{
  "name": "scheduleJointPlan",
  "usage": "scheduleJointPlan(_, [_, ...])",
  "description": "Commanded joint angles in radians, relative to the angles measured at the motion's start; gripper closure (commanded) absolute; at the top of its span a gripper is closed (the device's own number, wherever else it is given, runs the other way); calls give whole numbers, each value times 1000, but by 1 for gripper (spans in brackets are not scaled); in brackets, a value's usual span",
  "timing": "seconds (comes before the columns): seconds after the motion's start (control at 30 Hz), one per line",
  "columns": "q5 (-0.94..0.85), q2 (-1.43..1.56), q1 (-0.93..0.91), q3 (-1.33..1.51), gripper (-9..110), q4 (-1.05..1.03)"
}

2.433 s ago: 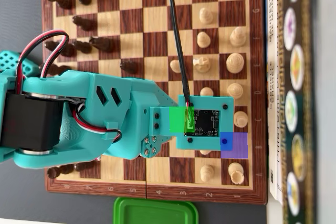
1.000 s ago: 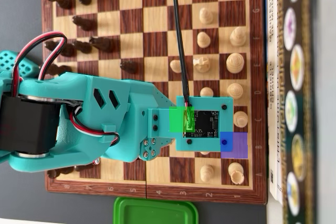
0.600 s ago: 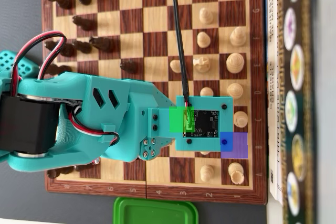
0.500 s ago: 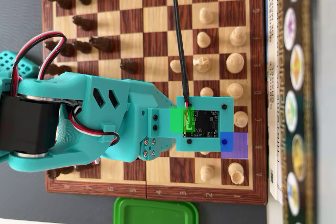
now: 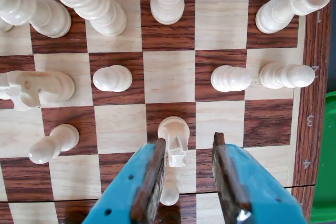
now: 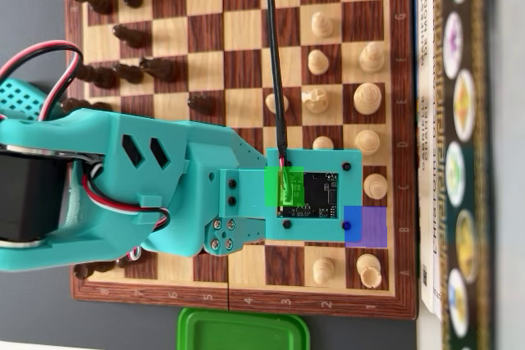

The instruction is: Play chess

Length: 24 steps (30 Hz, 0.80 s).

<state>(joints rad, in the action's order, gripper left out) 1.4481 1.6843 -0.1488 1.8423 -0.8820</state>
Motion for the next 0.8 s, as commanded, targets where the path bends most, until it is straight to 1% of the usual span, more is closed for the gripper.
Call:
scheduleJointPlan(0.0, [-2,72,11,-41,88,-2])
scheduleJointPlan(0.3, [-3,222,8,-31,88,-3])
scheduleJointPlan(0.4, [6,278,6,-18,88,-35])
scheduleJointPlan(0.77, [6,607,11,152,88,-40])
